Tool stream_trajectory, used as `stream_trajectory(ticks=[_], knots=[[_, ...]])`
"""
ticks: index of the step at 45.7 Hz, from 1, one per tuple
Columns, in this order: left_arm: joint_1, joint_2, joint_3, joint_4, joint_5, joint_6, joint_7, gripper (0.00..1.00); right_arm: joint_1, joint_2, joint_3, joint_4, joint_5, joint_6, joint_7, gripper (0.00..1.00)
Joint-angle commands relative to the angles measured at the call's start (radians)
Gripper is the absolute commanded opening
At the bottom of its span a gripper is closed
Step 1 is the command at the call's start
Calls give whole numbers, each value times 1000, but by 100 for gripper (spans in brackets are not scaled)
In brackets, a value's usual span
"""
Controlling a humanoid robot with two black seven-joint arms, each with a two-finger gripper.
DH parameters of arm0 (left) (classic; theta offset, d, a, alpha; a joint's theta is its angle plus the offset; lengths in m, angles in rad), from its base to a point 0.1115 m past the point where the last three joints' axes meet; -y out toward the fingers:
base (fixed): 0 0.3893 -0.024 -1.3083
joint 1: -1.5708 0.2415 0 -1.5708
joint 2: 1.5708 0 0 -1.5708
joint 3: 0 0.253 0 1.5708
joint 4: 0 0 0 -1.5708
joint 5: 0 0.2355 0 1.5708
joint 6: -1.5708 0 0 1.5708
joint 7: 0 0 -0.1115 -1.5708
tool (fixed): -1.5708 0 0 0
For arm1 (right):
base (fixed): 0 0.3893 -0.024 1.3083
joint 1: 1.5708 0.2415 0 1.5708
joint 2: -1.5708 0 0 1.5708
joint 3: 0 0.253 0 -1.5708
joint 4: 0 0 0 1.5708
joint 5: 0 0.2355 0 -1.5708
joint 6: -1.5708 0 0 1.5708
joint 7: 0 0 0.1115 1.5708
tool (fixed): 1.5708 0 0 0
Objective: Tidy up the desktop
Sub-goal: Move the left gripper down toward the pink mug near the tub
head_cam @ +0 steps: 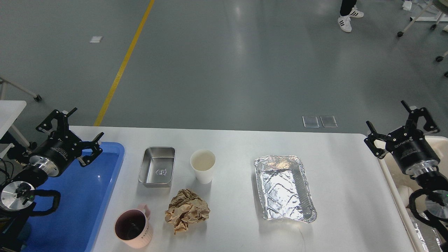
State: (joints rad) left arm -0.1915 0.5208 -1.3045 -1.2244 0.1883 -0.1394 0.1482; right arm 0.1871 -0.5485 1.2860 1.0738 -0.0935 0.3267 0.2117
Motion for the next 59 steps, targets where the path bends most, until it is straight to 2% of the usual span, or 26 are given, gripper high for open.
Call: stream_trajectory(ticks=[1, 13, 26, 32, 39, 45, 54, 57, 59], knots=[[-9, 123, 119, -50, 85, 17, -6, 97, 0, -5, -2, -6, 0, 0, 0, 100], [-11, 330, 286, -182, 304, 26, -24, 97, 0, -8, -10, -8, -3, 5, 0, 100], [-8, 478, 395, -363, 565, 27, -76, 97, 0, -25, -11, -6, -12, 6, -2, 100], [-11, 579, 473, -420, 614, 26, -81, 97, 0, -25, -13, -6, -14, 5, -3, 100], [-14, 720, 478, -454, 615, 1, -82, 97, 0, -25, -23, -6, -14, 5, -5, 100], [-17, 823, 478, -458, 615, -60, -96, 97, 0, -25, -27, -6, -14, 3, -5, 100], [-16, 909, 478, -469, 615, -88, -133, 97, -2, -27, -40, -6, -15, 2, -6, 100], [-11, 917, 478, -474, 615, -88, -162, 97, 0, -34, -46, -2, -15, 5, -6, 100], [-6, 912, 479, -475, 615, -88, -162, 97, -2, -37, -47, -2, -15, 5, -6, 100]])
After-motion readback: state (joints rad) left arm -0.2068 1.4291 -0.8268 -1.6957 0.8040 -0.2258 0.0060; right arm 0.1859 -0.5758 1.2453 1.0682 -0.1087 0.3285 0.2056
